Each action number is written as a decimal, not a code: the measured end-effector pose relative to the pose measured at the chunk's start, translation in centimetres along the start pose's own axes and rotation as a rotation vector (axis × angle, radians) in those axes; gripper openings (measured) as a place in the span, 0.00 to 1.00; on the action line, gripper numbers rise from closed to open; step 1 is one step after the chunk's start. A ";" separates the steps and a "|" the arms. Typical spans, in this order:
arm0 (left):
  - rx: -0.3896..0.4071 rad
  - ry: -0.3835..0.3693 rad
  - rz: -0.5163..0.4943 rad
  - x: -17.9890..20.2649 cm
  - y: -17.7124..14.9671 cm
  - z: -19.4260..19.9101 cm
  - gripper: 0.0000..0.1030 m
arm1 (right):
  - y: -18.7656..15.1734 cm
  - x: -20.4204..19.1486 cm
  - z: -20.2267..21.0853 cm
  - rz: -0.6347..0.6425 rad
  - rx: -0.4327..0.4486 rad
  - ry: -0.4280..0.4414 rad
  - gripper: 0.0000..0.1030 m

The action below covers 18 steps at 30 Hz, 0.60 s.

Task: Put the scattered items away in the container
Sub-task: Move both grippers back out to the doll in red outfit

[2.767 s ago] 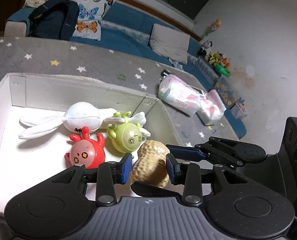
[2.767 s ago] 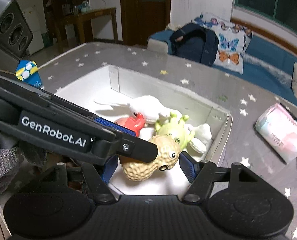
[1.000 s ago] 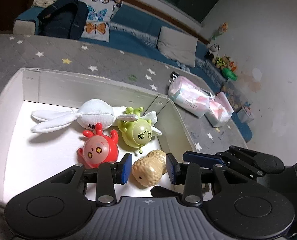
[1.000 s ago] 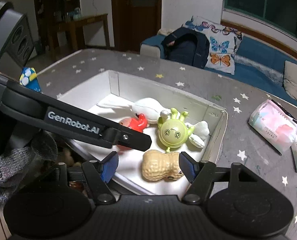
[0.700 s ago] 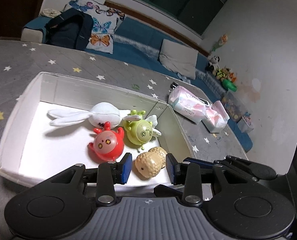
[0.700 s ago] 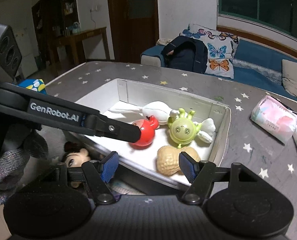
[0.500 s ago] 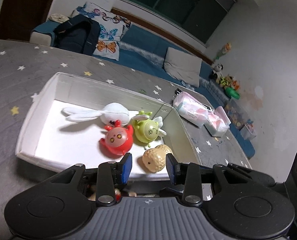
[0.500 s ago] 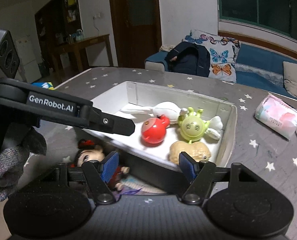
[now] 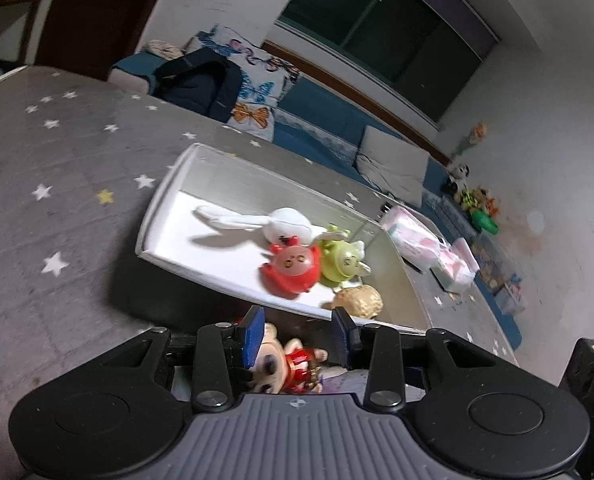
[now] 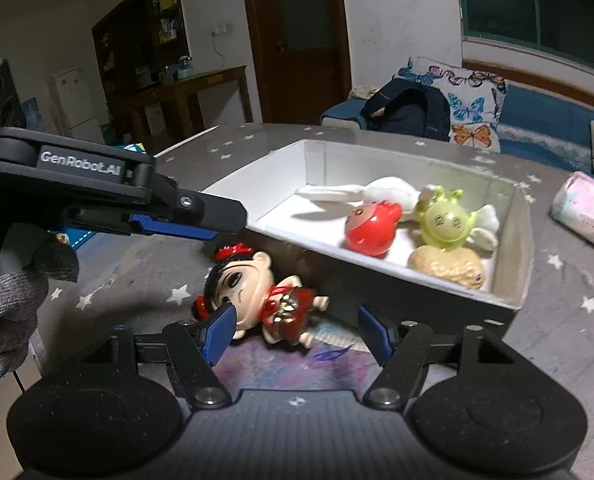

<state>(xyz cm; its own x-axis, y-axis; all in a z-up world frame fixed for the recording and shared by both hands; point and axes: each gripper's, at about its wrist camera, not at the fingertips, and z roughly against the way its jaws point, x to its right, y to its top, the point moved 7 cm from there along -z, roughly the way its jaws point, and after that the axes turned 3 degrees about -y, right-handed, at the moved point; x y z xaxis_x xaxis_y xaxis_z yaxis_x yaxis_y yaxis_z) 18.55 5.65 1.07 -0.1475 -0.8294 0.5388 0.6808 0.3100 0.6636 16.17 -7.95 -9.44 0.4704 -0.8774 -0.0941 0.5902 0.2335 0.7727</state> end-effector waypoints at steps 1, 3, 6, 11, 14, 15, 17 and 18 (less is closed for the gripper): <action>0.004 0.000 0.014 -0.4 -0.1 0.3 0.38 | -0.1 -0.1 -0.2 -0.002 -0.003 0.004 0.68; 0.011 0.004 0.039 -1.2 -0.4 0.7 0.38 | -0.3 -0.4 -0.6 -0.013 -0.013 0.013 0.70; 0.013 0.002 0.072 -2.2 -1.0 1.2 0.38 | -0.7 -0.7 -1.4 -0.029 -0.032 0.023 0.73; 0.010 0.000 0.113 -3.4 -1.5 1.3 0.38 | -0.9 -1.4 -2.3 -0.044 -0.046 0.033 0.73; 0.016 -0.024 0.142 -4.0 -1.7 1.2 0.38 | -0.7 -1.8 -2.7 -0.050 -0.048 0.040 0.73; 0.015 -0.032 0.147 -4.1 -1.7 1.1 0.38 | -0.7 -1.9 -2.8 -0.051 -0.048 0.040 0.74; 0.014 -0.048 0.152 -4.2 -1.8 1.0 0.38 | -0.6 -2.0 -3.1 -0.055 -0.051 0.039 0.74; 0.012 -0.054 0.153 -4.2 -1.9 0.9 0.38 | -0.5 -2.1 -3.2 -0.058 -0.053 0.039 0.74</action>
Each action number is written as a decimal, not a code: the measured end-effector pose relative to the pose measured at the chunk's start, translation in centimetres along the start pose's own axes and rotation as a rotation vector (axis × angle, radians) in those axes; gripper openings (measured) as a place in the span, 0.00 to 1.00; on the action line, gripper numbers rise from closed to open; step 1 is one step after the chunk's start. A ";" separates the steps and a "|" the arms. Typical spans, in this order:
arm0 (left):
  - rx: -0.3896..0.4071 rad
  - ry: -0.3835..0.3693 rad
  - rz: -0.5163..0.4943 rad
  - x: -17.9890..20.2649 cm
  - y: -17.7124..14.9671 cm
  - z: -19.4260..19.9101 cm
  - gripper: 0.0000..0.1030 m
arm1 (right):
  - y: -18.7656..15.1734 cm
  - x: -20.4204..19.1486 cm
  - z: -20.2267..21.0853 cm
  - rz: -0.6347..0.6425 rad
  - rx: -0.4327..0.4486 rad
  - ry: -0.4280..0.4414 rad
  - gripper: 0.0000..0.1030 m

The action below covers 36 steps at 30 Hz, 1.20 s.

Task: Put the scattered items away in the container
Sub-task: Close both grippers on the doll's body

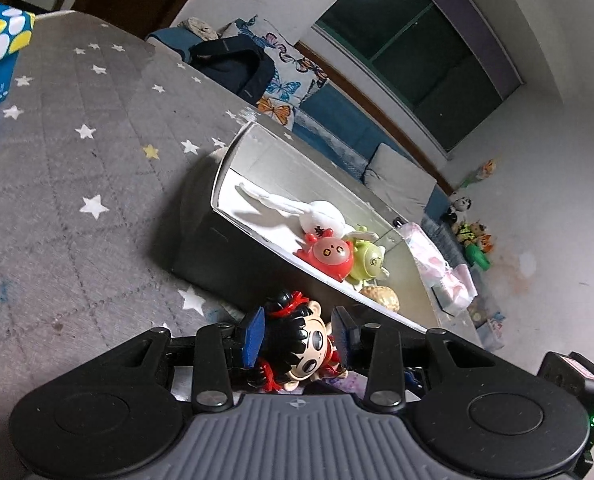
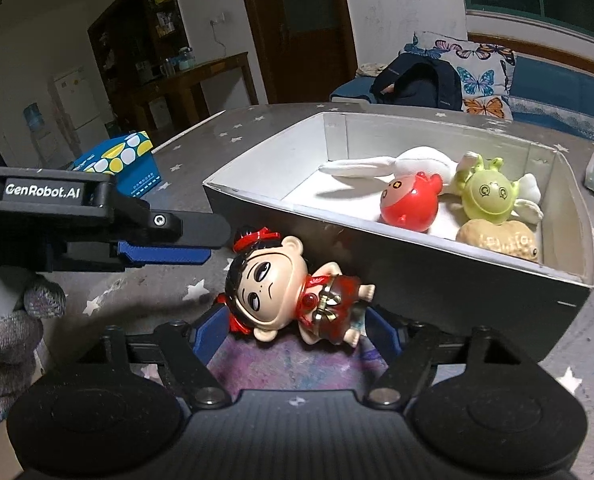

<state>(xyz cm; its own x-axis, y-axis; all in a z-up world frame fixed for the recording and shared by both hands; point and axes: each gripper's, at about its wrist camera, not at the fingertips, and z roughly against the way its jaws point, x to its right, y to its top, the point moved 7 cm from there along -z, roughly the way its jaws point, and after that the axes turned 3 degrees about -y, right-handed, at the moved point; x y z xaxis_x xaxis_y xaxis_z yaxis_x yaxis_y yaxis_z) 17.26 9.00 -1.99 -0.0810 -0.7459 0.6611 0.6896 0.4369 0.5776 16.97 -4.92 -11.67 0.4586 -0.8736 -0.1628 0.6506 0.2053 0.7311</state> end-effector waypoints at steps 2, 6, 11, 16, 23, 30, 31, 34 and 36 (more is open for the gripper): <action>0.000 -0.008 0.004 -0.1 0.0 -0.2 0.38 | 0.0 0.0 -0.3 -0.008 -0.005 -0.002 0.75; -0.003 -0.018 0.018 -0.5 0.0 -0.6 0.38 | 0.0 -0.2 -0.9 -0.020 -0.017 -0.002 0.77; -0.014 -0.020 0.026 -0.9 0.1 -1.3 0.38 | 0.2 -0.3 -1.3 -0.038 -0.018 -0.008 0.80; -0.027 -0.024 0.026 -1.3 0.0 -1.9 0.38 | 0.3 -0.1 -1.9 -0.071 -0.024 -0.017 0.81; -0.038 -0.027 0.037 -2.0 0.0 -2.6 0.38 | 0.3 -0.1 -2.5 -0.120 -0.031 -0.018 0.82; -0.053 -0.050 0.044 -2.2 0.2 -2.9 0.38 | 0.3 -0.2 -3.1 -0.150 -0.035 -0.030 0.82; -0.054 -0.052 0.044 -2.2 0.2 -3.0 0.38 | 0.3 -0.2 -3.1 -0.154 -0.035 -0.030 0.82; -0.057 -0.061 0.049 -2.2 0.2 -3.1 0.38 | 0.2 -0.4 -3.3 -0.156 -0.031 -0.031 0.81; -0.056 -0.063 0.047 -2.2 0.2 -3.1 0.39 | 0.1 -0.5 -3.3 -0.148 -0.028 -0.034 0.81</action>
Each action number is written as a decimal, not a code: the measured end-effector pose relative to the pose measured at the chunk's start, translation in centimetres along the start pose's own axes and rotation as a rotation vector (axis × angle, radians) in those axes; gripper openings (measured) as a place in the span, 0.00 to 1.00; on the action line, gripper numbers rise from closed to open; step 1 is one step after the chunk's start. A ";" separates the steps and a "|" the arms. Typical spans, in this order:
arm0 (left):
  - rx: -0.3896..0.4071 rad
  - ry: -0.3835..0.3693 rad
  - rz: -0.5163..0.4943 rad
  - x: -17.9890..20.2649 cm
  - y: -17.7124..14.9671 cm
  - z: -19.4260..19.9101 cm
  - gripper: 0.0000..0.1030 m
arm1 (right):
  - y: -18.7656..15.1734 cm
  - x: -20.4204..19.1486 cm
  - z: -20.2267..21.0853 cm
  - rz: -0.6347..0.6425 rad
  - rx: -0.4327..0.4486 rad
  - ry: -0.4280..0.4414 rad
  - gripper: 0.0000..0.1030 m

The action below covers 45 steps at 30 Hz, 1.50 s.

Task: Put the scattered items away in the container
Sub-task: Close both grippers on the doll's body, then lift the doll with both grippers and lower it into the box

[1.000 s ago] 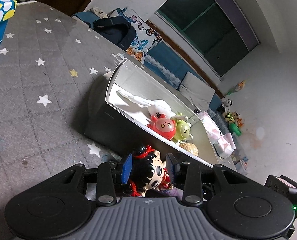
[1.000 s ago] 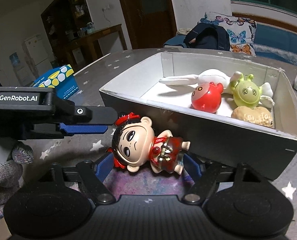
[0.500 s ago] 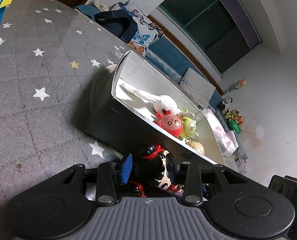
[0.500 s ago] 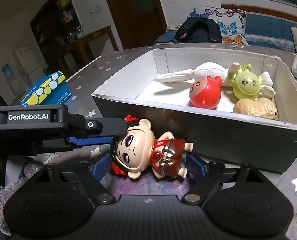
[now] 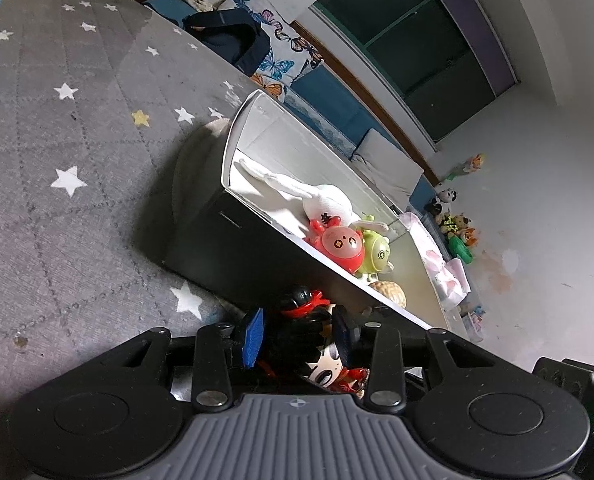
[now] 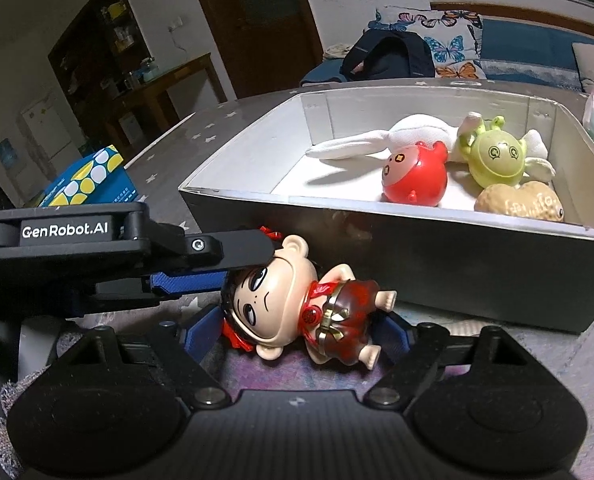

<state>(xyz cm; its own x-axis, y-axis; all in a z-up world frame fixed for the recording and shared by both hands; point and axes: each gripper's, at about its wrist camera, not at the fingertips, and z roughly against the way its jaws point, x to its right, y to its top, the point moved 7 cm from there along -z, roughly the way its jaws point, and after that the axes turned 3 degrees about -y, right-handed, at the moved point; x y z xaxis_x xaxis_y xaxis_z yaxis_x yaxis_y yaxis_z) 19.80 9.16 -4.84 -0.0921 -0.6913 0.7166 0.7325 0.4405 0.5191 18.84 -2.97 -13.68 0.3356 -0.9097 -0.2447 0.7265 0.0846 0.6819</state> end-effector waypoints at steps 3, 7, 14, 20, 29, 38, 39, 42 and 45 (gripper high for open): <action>-0.003 -0.011 0.007 -0.1 0.0 0.1 0.38 | -0.1 0.0 0.1 0.006 0.003 0.000 0.80; -0.001 -0.015 0.008 0.0 -0.2 0.2 0.39 | -0.2 -0.1 0.3 0.015 0.005 0.000 0.80; 0.010 -0.008 0.013 0.4 -0.8 0.8 0.39 | -0.5 -0.3 1.1 0.032 0.001 0.018 0.80; 0.057 -0.012 -0.019 2.7 -0.7 2.5 0.39 | 0.3 -0.9 3.4 0.063 0.037 0.039 0.80; 0.145 -0.039 -0.076 6.4 3.0 3.1 0.39 | 5.1 -0.7 5.7 0.122 0.133 0.059 0.80; 0.205 -0.017 -0.021 6.1 7.1 0.3 0.39 | 10.4 0.7 2.6 0.221 0.114 0.101 0.80; 0.209 -0.013 -0.014 5.9 7.4 0.0 0.39 | 10.8 0.9 2.1 0.235 0.106 0.104 0.80; 0.221 -0.001 0.011 5.2 8.2 -1.1 0.39 | 12.1 1.4 0.7 0.270 0.078 0.123 0.80; 0.225 0.008 0.039 4.3 8.8 -2.1 0.39 | 12.8 2.0 -0.8 0.309 0.049 0.145 0.80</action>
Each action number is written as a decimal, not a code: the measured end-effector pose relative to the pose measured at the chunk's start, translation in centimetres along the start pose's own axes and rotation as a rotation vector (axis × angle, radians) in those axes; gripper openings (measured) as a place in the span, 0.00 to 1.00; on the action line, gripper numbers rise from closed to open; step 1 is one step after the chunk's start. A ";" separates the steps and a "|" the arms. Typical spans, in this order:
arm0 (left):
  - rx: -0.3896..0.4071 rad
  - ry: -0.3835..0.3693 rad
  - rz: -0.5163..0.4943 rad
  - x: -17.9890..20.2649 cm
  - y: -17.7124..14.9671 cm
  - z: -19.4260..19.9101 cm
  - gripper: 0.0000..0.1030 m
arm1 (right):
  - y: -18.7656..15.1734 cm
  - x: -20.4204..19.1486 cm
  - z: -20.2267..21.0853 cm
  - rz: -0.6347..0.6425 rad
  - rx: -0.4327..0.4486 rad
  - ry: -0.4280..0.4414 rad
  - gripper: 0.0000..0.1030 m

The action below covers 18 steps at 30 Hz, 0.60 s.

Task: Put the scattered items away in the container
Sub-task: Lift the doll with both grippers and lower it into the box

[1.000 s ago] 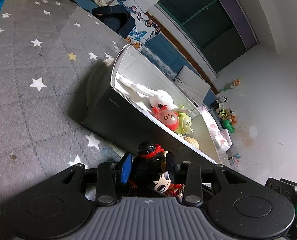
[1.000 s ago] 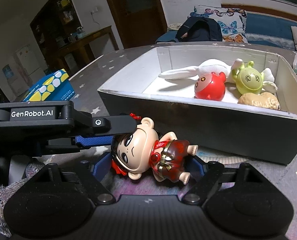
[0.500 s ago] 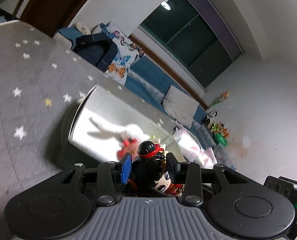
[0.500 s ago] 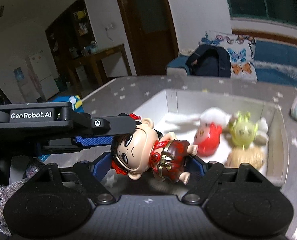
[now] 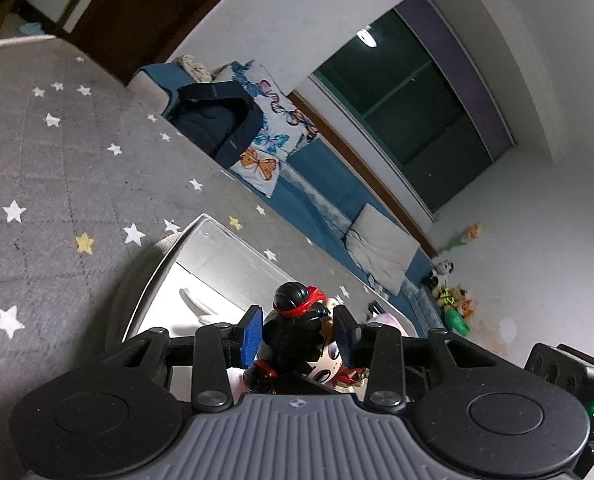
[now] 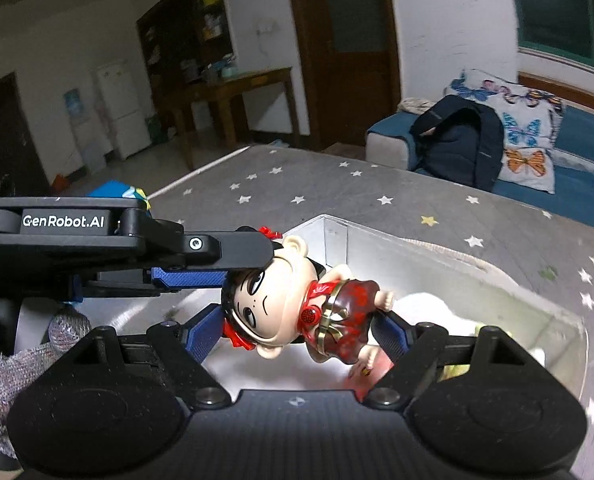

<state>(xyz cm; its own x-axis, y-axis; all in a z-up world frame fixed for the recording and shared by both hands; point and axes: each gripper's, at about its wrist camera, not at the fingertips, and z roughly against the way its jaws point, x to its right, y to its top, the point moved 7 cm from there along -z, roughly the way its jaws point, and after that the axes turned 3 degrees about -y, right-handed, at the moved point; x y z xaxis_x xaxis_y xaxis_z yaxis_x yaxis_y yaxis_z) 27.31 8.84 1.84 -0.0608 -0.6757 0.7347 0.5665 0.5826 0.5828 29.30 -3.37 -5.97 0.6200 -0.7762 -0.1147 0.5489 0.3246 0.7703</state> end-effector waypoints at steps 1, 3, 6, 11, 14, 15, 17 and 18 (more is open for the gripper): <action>0.000 0.005 0.008 -0.2 0.1 -0.4 0.39 | 0.1 0.2 -0.4 0.007 -0.010 0.010 0.80; -0.002 0.018 0.022 -0.7 0.1 -1.0 0.39 | 0.2 0.8 -1.3 0.018 -0.029 0.029 0.80; -0.001 0.037 0.034 -1.2 0.2 -2.0 0.40 | 0.2 1.4 -2.3 0.026 -0.053 0.055 0.80; 0.005 0.070 0.042 -1.9 0.3 -3.1 0.40 | 0.1 2.3 -3.9 0.025 -0.090 0.097 0.80; -0.003 0.082 0.046 -2.3 0.0 -3.6 0.41 | 0.0 2.7 -4.6 0.031 -0.122 0.111 0.80; -0.003 0.086 0.040 -2.3 0.0 -3.8 0.41 | -0.1 2.7 -4.8 0.035 -0.131 0.113 0.80; 0.000 0.097 0.028 -2.2 -0.1 -4.0 0.41 | -0.2 2.9 -5.2 0.045 -0.143 0.114 0.80; 0.000 0.103 0.023 -2.2 -0.1 -4.1 0.41 | -0.2 3.0 -5.3 0.047 -0.147 0.115 0.80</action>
<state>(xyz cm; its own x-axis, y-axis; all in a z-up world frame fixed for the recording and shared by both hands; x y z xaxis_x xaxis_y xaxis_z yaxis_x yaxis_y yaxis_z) 30.74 8.48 -1.27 0.0368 -0.7046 0.7086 0.5671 0.5986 0.5657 34.00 -2.88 -9.79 0.7023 -0.6942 -0.1578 0.5884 0.4412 0.6776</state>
